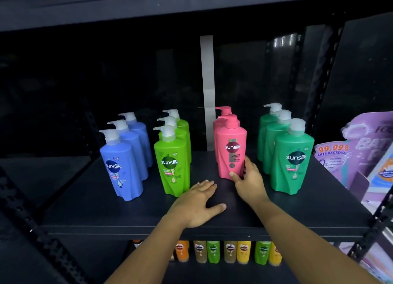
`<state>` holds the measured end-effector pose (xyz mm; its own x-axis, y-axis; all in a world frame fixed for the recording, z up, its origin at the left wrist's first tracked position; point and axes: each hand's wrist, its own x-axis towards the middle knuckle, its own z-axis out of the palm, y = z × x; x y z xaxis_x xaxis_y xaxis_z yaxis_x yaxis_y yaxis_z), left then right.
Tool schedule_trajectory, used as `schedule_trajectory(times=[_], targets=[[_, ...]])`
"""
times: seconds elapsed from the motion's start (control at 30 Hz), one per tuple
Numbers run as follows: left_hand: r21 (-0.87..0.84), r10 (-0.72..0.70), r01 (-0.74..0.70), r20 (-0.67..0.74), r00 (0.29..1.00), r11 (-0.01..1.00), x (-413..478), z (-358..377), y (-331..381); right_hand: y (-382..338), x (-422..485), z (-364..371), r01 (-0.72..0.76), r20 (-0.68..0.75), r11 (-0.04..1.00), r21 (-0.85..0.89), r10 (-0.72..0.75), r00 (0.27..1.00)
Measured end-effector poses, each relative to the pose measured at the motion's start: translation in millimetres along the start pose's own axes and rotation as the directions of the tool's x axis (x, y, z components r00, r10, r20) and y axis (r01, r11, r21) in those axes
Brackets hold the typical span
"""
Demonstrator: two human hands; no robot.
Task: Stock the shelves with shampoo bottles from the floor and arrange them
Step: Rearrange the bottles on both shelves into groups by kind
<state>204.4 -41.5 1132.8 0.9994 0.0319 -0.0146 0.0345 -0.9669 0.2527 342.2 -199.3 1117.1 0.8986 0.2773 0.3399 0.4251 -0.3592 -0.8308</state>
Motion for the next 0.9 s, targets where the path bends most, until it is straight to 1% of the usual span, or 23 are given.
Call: schedule_trajectory(times=[0.3, 0.47, 0.53, 0.6, 0.67, 0.73, 0.77, 0.8, 0.9], targets=[[-0.005, -0.005, 0.005, -0.005, 1.000, 1.000, -1.5, -1.0, 0.8, -1.3, -1.7, 1.1, 0.008, -0.013, 1.000, 0.024, -0.008, 1.000], [0.000, -0.006, 0.006, -0.015, 1.000, 1.000, -1.3, 0.2, 0.2, -3.9, -4.0, -0.6, -0.026, -0.022, 0.998, 0.056, 0.027, 0.999], [-0.002, -0.008, 0.008, -0.024, 1.000, 1.000, -2.0, 1.0, 0.1, -4.7, -4.3, -0.3, -0.047, -0.052, 0.995, 0.083, 0.051, 0.997], [-0.008, -0.010, 0.009, -0.046, 0.999, 1.000, -2.7, 2.5, -0.9, -3.9, -3.7, 0.3, -0.048, -0.140, 0.997, 0.057, 0.056, 0.989], [-0.002, -0.010, 0.010, -0.095, 0.995, 1.000, -3.3, 3.9, -3.6, -5.7, -5.4, -0.6, -0.001, -0.237, 1.000, -0.006, -0.001, 0.972], [0.008, -0.012, 0.013, -0.152, 0.988, 1.000, -4.7, 4.6, -7.0, -8.8, -9.6, -1.6, 0.114, -0.277, 0.990, -0.087, -0.134, 0.951], [0.011, -0.014, 0.016, -0.174, 0.985, 1.000, -5.8, 4.8, -8.0, -9.5, -11.5, -1.1, 0.177, -0.260, 0.976, -0.124, -0.204, 0.944], [0.014, -0.013, 0.016, -0.191, 0.982, 1.000, -6.3, 4.6, -9.0, -11.2, -13.9, -0.4, 0.231, -0.211, 0.960, -0.158, -0.262, 0.942], [0.027, 0.006, -0.001, -0.203, 0.979, 1.000, -7.7, 4.2, -9.8, -14.0, -21.3, 4.0, 0.351, 0.049, 0.910, -0.223, -0.349, 0.936]])
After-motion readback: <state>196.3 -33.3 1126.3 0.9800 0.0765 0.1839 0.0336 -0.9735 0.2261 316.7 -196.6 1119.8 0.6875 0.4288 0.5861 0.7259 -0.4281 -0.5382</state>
